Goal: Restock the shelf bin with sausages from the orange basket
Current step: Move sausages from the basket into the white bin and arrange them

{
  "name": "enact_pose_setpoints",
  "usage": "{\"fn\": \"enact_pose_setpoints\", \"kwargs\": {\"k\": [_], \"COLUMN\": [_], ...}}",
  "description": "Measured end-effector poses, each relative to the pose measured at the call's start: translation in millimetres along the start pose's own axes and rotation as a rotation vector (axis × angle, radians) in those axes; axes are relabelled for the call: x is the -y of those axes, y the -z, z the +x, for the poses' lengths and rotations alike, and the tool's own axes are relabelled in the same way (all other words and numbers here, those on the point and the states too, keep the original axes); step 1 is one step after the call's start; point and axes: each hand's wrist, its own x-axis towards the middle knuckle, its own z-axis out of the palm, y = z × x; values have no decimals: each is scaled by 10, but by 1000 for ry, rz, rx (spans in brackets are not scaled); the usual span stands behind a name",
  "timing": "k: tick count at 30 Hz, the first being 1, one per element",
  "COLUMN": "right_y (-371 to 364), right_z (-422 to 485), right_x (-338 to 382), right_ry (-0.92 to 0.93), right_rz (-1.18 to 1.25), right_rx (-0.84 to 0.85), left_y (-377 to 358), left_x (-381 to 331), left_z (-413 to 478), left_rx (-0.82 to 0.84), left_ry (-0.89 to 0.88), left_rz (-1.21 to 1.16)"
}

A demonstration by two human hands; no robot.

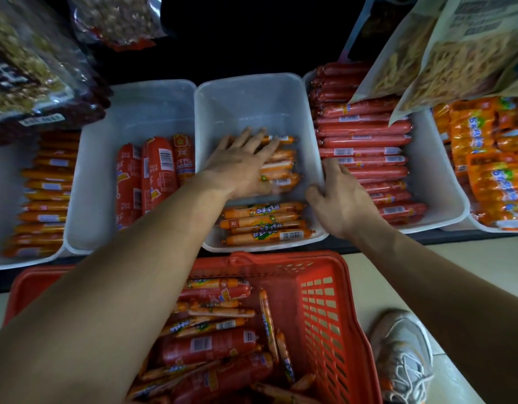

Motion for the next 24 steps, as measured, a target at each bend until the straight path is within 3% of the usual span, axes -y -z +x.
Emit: {"fn": "enact_pose_setpoints", "kwargs": {"k": [3, 9, 17, 24], "right_y": [28, 389, 1087, 489], "right_z": [-44, -238, -956, -1645], "right_x": [69, 547, 1554, 1623], "right_ry": [-21, 42, 306, 382], "right_rz": [-105, -561, -703, -701], "right_rx": [-22, 12, 222, 400], "left_y": [103, 387, 679, 40], "left_x": [-4, 12, -108, -341], "left_z": [-212, -1434, -3003, -3743], "left_rx": [-62, -61, -18, 79], "left_ry": [-11, 109, 361, 400], "left_rz": [-33, -208, -370, -504]}}
